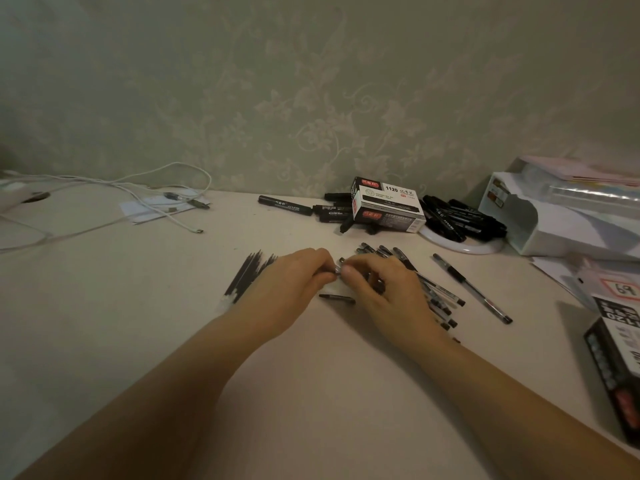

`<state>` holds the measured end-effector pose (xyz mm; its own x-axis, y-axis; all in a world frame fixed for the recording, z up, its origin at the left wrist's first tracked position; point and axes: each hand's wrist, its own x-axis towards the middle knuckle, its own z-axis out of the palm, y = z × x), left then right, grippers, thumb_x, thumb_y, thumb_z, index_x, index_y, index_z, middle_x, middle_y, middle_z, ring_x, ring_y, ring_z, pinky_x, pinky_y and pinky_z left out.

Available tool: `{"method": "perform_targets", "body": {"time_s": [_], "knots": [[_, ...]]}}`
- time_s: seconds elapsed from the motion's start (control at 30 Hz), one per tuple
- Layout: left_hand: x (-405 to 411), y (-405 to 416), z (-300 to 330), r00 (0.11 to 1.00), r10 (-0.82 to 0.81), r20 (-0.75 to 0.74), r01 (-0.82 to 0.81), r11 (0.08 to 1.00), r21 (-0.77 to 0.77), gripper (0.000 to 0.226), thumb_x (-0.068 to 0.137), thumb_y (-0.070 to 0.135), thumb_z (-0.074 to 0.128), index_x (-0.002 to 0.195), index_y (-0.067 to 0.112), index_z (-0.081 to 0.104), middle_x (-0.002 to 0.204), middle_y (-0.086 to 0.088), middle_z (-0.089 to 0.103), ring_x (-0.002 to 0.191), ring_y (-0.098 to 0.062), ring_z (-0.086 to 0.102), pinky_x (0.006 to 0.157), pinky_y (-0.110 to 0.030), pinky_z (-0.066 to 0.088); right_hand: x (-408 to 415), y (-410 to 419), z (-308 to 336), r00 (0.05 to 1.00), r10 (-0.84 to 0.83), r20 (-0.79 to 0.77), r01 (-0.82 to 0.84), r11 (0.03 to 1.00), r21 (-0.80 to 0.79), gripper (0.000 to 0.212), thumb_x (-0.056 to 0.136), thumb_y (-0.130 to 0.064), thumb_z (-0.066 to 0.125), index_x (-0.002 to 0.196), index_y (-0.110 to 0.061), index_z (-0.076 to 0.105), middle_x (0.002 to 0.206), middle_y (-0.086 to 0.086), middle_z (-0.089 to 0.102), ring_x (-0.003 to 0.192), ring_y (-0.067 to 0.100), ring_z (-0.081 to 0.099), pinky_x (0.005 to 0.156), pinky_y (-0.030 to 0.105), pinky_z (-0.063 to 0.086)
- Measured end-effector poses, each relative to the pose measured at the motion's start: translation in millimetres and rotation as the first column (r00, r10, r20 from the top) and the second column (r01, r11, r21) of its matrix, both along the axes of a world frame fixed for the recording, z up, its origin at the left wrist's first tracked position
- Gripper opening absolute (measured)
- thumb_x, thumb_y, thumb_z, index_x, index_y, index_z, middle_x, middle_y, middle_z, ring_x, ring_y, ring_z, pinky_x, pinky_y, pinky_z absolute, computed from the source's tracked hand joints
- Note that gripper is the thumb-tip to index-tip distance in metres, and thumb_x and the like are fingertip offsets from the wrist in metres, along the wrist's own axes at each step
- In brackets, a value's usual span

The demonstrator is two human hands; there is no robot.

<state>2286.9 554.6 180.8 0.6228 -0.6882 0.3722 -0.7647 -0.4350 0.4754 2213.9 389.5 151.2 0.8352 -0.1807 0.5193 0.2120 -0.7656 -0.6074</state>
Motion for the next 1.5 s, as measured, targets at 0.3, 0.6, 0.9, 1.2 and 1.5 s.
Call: {"method": "perform_targets", "body": {"time_s": [0.3, 0.6, 0.9, 1.2, 1.5], "knots": [[-1, -3, -3, 1.0, 0.008, 0.002, -0.008, 1.0, 0.016, 0.015, 0.099, 0.024, 0.048, 0.103, 0.016, 0.06, 0.091, 0.002, 0.06, 0.081, -0.012, 0.053, 0.072, -0.028, 0.043, 0, -3, 0, 1.0, 0.019, 0.001, -0.019, 1.0, -0.014, 0.014, 0.091, -0.022, 0.068, 0.102, -0.031, 0.069, 0.088, -0.033, 0.061, 0.089, 0.001, 0.052, 0.082, 0.019, 0.041], [-2, -2, -2, 1.0, 0.01, 0.007, -0.01, 1.0, 0.008, 0.016, 0.098, 0.026, 0.049, 0.103, 0.016, 0.06, 0.093, 0.003, 0.061, 0.082, -0.013, 0.055, 0.073, -0.03, 0.046, -3, -2, 5, 0.998, -0.04, -0.042, 0.038, 0.998, -0.06, 0.023, 0.097, -0.038, 0.054, 0.091, -0.026, 0.072, 0.077, -0.016, 0.064, 0.083, 0.01, 0.051, 0.088, 0.045, 0.04], [-5, -2, 0, 1.0, 0.012, -0.02, -0.011, 0.999, 0.047, 0.017, 0.1, 0.025, 0.046, 0.109, 0.017, 0.057, 0.094, 0.001, 0.061, 0.085, -0.014, 0.056, 0.075, -0.032, 0.047, -4, -2, 7, 0.999, -0.026, -0.025, 0.025, 1.0, -0.005, 0.01, 0.093, -0.032, 0.065, 0.099, -0.031, 0.072, 0.087, -0.027, 0.063, 0.09, 0.001, 0.05, 0.095, 0.041, 0.037], [-6, -2, 1, 1.0, -0.009, -0.008, 0.009, 0.999, 0.041, 0.019, 0.099, 0.025, 0.046, 0.111, 0.017, 0.059, 0.094, 0.002, 0.059, 0.083, -0.013, 0.054, 0.072, -0.029, 0.044, -4, 0, 8, 0.999, -0.004, -0.045, 0.002, 0.999, -0.044, 0.016, 0.097, -0.035, 0.057, 0.099, -0.027, 0.071, 0.084, -0.018, 0.066, 0.091, 0.002, 0.053, 0.098, 0.047, 0.035], [-6, -2, -1, 1.0, -0.013, -0.015, 0.014, 0.999, 0.049, 0.018, 0.101, 0.026, 0.042, 0.112, 0.019, 0.055, 0.074, 0.014, 0.045, 0.068, -0.004, 0.045, 0.059, -0.018, 0.029, -6, 1, 13, 1.0, -0.013, 0.012, 0.013, 1.0, -0.003, 0.012, 0.093, -0.026, 0.066, 0.102, -0.028, 0.074, 0.094, -0.02, 0.069, 0.096, 0.007, 0.057, 0.097, 0.053, 0.037]]}}
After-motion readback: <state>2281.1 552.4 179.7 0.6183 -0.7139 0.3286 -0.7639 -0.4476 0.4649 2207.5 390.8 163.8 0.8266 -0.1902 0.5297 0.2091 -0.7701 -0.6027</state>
